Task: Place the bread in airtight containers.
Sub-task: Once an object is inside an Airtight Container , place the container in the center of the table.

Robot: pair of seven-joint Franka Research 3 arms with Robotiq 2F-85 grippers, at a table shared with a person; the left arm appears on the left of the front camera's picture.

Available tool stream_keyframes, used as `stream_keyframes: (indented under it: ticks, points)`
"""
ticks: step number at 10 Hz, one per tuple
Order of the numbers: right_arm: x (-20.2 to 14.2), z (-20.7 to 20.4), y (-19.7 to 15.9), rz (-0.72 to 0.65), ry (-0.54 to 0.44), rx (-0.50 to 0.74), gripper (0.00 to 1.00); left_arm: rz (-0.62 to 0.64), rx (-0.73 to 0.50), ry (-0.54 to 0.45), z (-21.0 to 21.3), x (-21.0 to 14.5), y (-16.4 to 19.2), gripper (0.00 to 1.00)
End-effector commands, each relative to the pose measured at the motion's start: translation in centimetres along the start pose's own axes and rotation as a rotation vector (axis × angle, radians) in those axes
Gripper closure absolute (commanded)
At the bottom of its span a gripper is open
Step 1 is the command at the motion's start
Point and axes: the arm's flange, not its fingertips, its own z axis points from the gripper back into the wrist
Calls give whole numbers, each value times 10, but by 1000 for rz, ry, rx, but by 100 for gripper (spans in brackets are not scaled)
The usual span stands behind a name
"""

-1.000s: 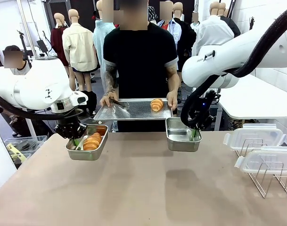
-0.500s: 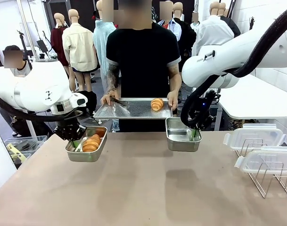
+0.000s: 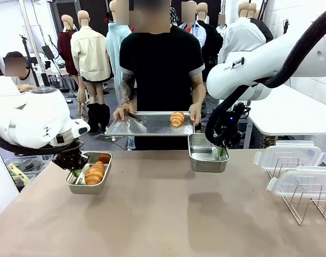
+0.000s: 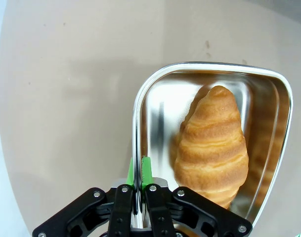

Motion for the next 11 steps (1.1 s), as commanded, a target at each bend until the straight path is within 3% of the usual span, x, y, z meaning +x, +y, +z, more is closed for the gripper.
stream_keyframes:
  ticks: [1,7,11]
  points:
    - [1,1,1,5,-18,-3,100,15,-7,-14,-19,-1,6,100]
    - [1,1,1,5,-18,-3,100,13,-19,62,-56,13,23,100]
    - [1,1,1,5,-18,-3,100,-4,-27,29,-24,5,18,20]
